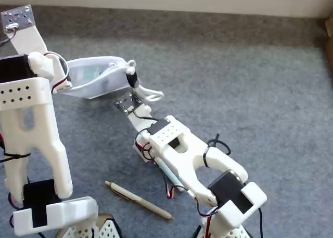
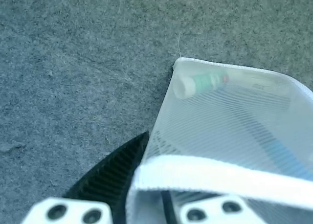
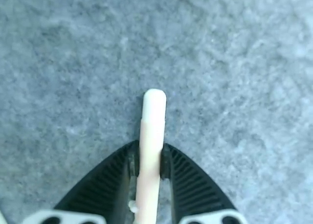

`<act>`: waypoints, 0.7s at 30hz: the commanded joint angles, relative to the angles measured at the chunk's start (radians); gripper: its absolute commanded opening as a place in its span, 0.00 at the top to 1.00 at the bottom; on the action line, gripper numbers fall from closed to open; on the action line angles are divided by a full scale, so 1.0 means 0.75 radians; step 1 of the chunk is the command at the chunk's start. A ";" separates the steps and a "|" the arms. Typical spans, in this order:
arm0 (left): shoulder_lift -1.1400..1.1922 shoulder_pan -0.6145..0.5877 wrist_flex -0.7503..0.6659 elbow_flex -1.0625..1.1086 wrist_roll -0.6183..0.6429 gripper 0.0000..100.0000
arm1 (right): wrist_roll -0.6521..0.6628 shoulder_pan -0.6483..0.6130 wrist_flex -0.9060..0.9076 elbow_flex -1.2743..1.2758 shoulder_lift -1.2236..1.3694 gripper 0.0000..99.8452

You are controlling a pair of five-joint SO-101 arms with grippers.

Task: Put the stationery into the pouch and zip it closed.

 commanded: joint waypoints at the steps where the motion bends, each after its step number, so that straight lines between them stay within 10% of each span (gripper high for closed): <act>1: -0.011 -0.032 -0.018 -0.024 0.014 0.99 | 0.020 -0.019 0.107 -0.036 -0.134 0.99; 21: -0.011 0.044 -0.016 -0.024 0.014 0.99 | 0.018 -0.021 0.502 -0.030 -0.774 0.99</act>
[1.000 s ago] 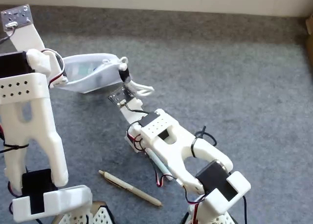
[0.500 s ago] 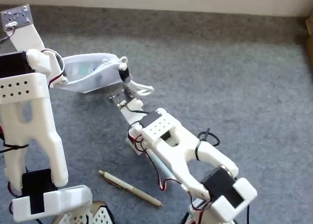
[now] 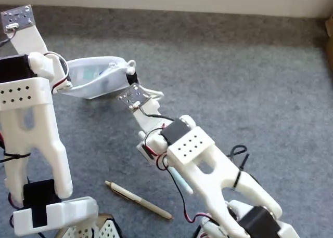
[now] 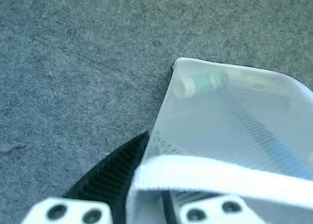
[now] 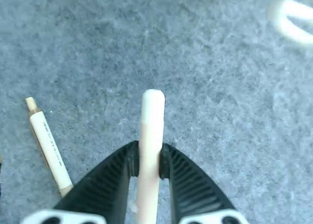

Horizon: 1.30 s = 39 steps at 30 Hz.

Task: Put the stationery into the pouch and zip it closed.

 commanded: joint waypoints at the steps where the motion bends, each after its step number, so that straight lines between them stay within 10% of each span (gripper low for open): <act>1: -0.011 0.050 -0.016 -0.024 0.014 0.99 | 0.016 -0.015 0.052 -0.034 -0.189 0.99; 39: -0.171 0.271 0.065 0.081 0.012 0.99 | -0.147 -0.015 -0.377 -0.238 -0.717 0.99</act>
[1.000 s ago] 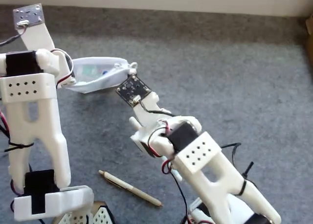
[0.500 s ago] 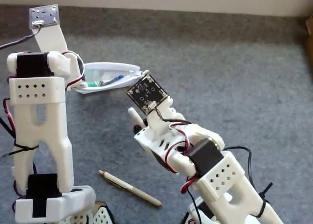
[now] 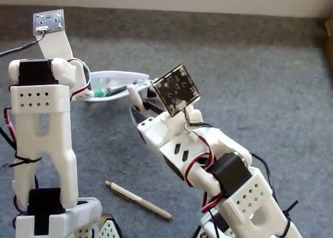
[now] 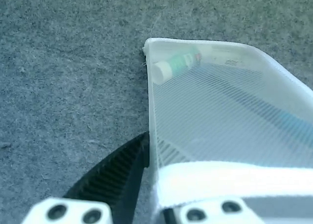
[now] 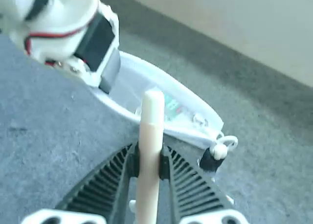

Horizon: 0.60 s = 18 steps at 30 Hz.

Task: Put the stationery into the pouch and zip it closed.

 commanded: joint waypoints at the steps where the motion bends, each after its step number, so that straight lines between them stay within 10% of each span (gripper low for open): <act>1: -0.050 0.013 -0.004 0.007 0.016 0.99 | -0.014 -0.015 -0.138 -0.126 -0.044 0.99; 18: -0.060 0.011 -0.059 0.097 0.014 0.99 | -0.014 -0.126 -0.889 -0.048 -0.044 0.99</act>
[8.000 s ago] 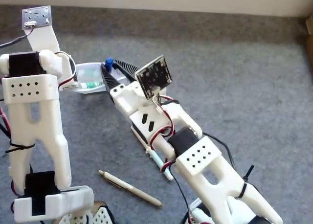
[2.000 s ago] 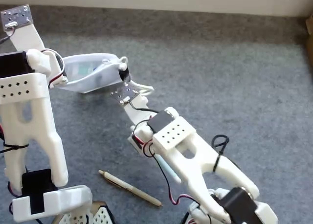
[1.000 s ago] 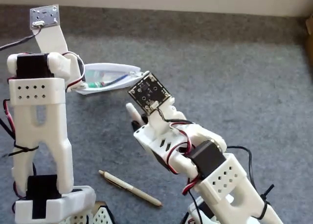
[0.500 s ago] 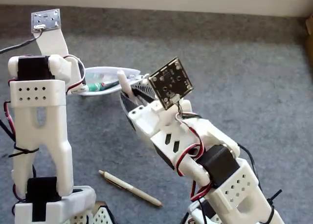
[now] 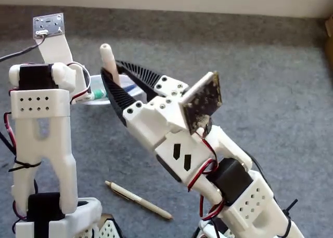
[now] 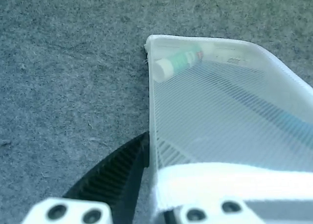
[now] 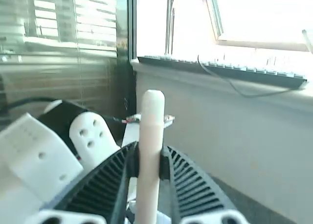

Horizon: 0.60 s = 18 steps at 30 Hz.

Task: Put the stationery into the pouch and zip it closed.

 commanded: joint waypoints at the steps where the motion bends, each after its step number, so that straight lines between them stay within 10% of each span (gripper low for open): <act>1: -0.013 0.011 -0.025 0.001 0.014 0.99 | -0.014 -0.013 -0.228 0.028 -0.042 0.99; 18: -0.015 0.011 -0.023 0.001 -0.010 0.99 | -0.004 0.015 -0.942 0.545 -0.038 0.99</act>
